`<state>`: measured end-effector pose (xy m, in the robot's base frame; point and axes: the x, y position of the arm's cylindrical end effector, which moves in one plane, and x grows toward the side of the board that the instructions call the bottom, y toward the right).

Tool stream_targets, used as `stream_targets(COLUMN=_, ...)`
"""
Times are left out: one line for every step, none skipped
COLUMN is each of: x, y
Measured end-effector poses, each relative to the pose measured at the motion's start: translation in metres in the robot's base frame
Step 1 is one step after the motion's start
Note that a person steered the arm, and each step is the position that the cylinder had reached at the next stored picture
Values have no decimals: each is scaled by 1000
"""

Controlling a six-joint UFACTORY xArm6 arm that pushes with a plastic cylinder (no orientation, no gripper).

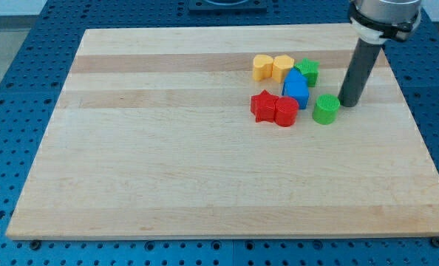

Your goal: Push the green circle towards red circle and blue cube

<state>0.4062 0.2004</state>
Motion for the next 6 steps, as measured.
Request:
stream_targets(x=16, y=0)
stream_targets(x=19, y=-12)
stream_targets(x=19, y=-28)
stream_targets(x=19, y=-33)
stream_targets(x=21, y=-33)
stream_targets(x=21, y=-34)
